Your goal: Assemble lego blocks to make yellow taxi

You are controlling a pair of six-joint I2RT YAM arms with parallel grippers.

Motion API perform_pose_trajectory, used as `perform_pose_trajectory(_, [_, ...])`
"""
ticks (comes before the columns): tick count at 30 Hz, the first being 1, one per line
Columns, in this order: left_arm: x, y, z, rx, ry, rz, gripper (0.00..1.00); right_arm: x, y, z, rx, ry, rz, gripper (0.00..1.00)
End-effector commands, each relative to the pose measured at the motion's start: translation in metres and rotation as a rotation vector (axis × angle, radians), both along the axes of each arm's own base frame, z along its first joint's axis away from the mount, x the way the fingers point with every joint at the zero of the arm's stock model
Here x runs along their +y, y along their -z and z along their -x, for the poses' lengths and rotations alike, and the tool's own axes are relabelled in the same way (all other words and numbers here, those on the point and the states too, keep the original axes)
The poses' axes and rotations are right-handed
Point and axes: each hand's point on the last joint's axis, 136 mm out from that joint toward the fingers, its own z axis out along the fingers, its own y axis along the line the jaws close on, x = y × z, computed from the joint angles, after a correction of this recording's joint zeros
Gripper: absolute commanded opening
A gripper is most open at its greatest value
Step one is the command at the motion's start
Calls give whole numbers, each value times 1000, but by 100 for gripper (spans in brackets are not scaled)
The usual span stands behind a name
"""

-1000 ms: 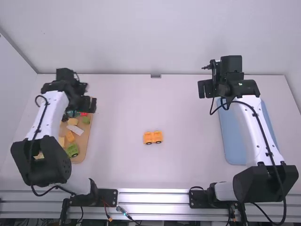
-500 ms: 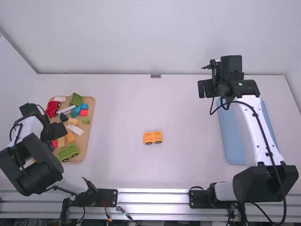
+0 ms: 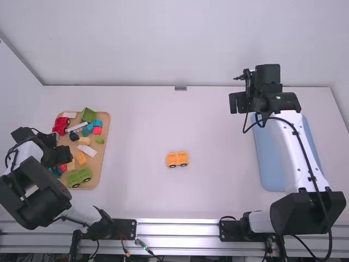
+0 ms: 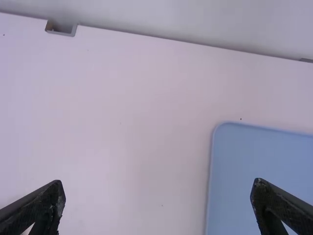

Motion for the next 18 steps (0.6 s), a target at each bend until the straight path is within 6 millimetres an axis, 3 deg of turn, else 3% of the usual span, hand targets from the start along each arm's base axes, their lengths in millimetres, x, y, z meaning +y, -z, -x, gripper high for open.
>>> perform_pose_trajectory(1, [-6, 12, 0, 17, 43, 30, 75, 6, -10, -5, -26, -13, -1, 99])
perform_pose_trajectory(2, [-5, 16, -1, 19, 48, 30, 78, 8, -10, -5, -24, -16, -1, 99])
perform_pose_trajectory(5, [-6, 23, -2, 29, 74, 38, 70, 11, -10, -4, -24, -25, -2, 99])
perform_pose_trajectory(12, [-5, 30, -4, 34, 78, 42, 65, 10, -10, -5, -27, -23, -2, 99])
perform_pose_trajectory(18, [-9, 40, -8, 23, 106, 9, 67, 10, -10, -5, -27, -23, -2, 99])
